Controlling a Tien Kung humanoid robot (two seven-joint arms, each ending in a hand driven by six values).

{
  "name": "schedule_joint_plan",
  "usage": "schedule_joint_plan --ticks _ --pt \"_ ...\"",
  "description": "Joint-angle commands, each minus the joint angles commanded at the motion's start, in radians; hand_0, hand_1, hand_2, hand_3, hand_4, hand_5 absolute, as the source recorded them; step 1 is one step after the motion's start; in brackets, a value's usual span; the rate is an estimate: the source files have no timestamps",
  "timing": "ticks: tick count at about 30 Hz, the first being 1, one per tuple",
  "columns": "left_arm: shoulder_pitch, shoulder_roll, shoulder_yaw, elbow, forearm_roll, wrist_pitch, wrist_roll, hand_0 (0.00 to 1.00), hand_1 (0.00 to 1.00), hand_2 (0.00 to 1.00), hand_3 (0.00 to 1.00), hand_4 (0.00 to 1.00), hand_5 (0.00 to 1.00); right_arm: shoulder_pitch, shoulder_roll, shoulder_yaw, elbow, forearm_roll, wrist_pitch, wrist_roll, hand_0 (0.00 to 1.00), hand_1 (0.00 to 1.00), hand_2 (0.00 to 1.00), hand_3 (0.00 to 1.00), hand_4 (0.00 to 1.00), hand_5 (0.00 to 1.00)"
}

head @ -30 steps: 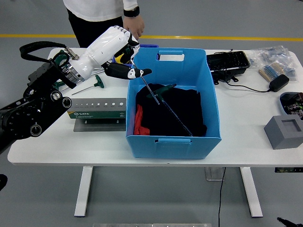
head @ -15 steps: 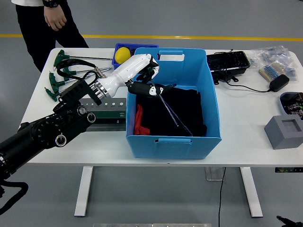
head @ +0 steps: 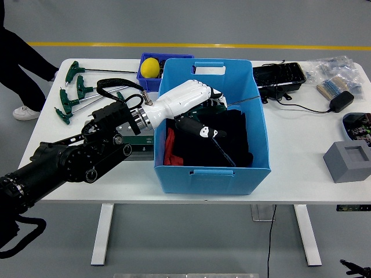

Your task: Lift tool from toolbox,place it in box,lift tool from toolbox,place it in box

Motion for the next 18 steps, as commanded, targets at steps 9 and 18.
schedule_joint_plan --ticks 9,18 --pt "-0.002 0.009 -0.022 0.06 0.091 0.008 0.028 0.555 0.643 0.666 0.555 0.964 0.579 -0.002 0.001 0.001 0.0 0.003 -0.001 0.0 0.621 0.598 0.665 0.541 0.783 0.663" --pt "0.007 0.019 -0.062 0.054 0.13 0.004 0.041 0.716 0.753 0.769 0.629 0.966 0.596 -0.007 0.002 0.005 -0.002 0.0 -0.001 0.001 0.621 0.598 0.665 0.541 0.783 0.663"
